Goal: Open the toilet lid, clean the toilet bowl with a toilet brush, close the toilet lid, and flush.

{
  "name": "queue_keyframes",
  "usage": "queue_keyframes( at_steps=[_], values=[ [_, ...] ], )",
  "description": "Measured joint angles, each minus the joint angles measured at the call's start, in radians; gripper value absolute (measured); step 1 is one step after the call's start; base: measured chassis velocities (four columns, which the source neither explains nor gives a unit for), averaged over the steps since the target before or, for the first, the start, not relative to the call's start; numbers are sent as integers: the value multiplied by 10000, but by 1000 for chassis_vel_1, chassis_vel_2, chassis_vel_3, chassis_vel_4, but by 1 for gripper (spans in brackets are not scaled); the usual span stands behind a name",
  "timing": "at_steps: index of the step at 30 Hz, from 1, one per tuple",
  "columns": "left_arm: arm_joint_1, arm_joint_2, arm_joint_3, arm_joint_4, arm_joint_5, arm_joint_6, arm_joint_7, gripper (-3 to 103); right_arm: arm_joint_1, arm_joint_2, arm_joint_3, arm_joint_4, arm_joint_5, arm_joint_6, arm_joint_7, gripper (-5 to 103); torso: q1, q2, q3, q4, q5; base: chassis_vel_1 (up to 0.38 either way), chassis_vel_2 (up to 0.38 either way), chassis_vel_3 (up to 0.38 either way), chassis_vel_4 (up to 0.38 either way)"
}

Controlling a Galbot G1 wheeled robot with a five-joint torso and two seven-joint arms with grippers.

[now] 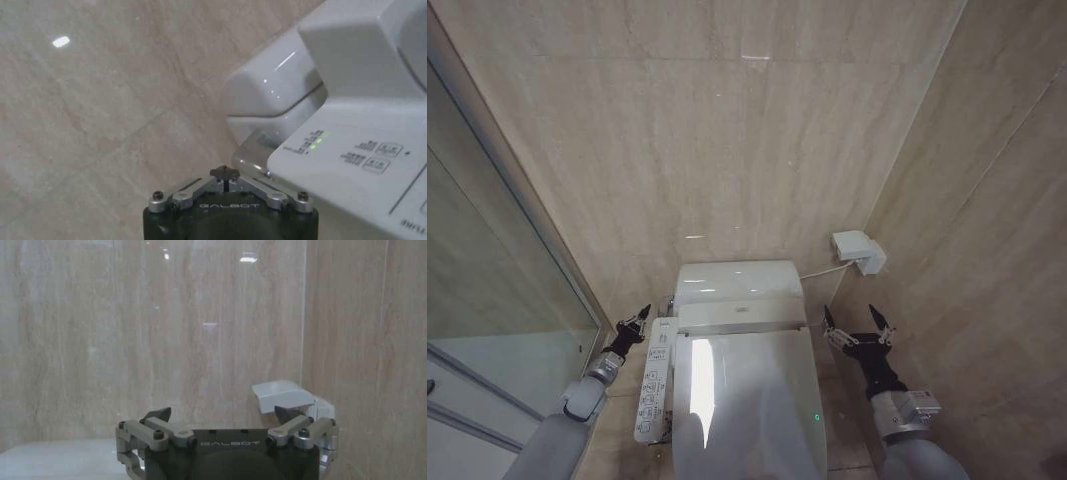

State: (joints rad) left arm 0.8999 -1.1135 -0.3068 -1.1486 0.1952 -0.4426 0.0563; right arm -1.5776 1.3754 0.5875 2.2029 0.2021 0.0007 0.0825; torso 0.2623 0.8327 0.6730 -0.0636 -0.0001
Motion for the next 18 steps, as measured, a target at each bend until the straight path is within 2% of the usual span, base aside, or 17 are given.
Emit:
queue_keyframes(
  at_steps=[7, 18],
  values=[
    [-180, -141, 174, 117, 15, -17, -6, 0, 0, 0, 0, 0, 0, 0, 0, 100, 0, 0, -1, 6, 7, 0, 0, 0, 0],
    [-258, -233, 220, 445, 36, -164, 9, 0, 0, 0, 0, 0, 0, 0, 0, 100, 0, 0, 0, 1, 6, 0, 0, 0, 0]
  ],
)
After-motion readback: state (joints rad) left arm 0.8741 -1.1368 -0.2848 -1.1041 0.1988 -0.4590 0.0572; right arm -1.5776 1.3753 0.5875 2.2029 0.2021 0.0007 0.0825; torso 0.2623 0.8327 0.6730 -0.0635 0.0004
